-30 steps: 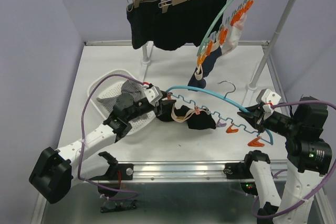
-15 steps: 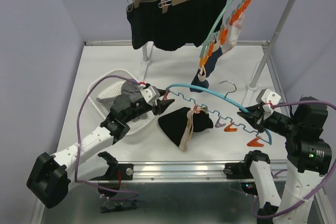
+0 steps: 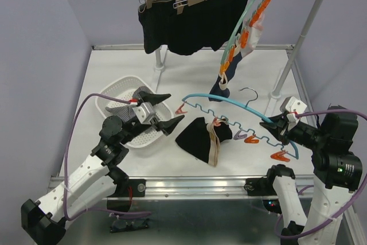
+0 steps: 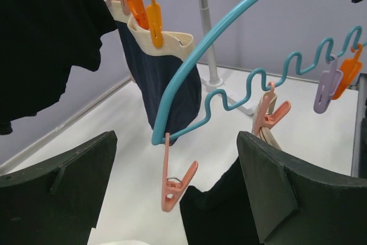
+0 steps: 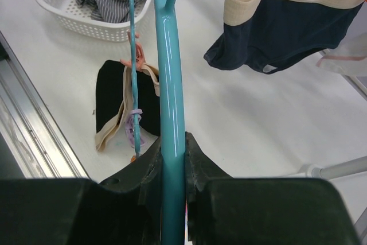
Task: Remove the underwear clipped to the hanger
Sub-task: Remove the underwear from the hanger.
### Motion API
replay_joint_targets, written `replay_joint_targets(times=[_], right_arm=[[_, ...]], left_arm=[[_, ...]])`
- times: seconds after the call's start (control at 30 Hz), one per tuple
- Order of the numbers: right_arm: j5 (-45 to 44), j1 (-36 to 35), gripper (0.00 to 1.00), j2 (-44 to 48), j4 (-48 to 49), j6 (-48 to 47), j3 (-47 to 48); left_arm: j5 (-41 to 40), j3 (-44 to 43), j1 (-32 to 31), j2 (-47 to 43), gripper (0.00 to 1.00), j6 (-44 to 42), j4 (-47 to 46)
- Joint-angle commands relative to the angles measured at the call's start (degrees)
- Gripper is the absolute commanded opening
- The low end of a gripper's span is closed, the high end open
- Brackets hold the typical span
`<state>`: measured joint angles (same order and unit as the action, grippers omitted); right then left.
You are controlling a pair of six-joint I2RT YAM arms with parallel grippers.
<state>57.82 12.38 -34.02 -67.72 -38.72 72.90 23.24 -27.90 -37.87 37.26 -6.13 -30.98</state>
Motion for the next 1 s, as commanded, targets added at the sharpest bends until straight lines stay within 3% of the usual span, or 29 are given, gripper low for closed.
replay_joint_targets(times=[0.0, 0.13, 0.43, 0.97], right_arm=[[1.42, 0.36, 0.01, 0.36, 3.83, 1.36, -0.57], [1.15, 0.54, 0.01, 0.45, 4.09, 1.63, -0.83], [0.71, 0.8, 0.01, 0.8, 4.53, 2.07, -1.71], [0.71, 0.98, 0.0, 1.41, 4.53, 2.16, -2.33]], left_arm=[[5.31, 0.57, -0.8, 0.88, 0.96, 4.52, -0.91], [3.83, -0.05, -8.06, 4.31, 0.92, 5.95, -2.68], [-8.82, -3.47, -23.64, 14.06, 0.91, 0.95, -5.58], [-28.95, -5.15, -29.28, 32.62, 0.91, 0.68, -25.61]])
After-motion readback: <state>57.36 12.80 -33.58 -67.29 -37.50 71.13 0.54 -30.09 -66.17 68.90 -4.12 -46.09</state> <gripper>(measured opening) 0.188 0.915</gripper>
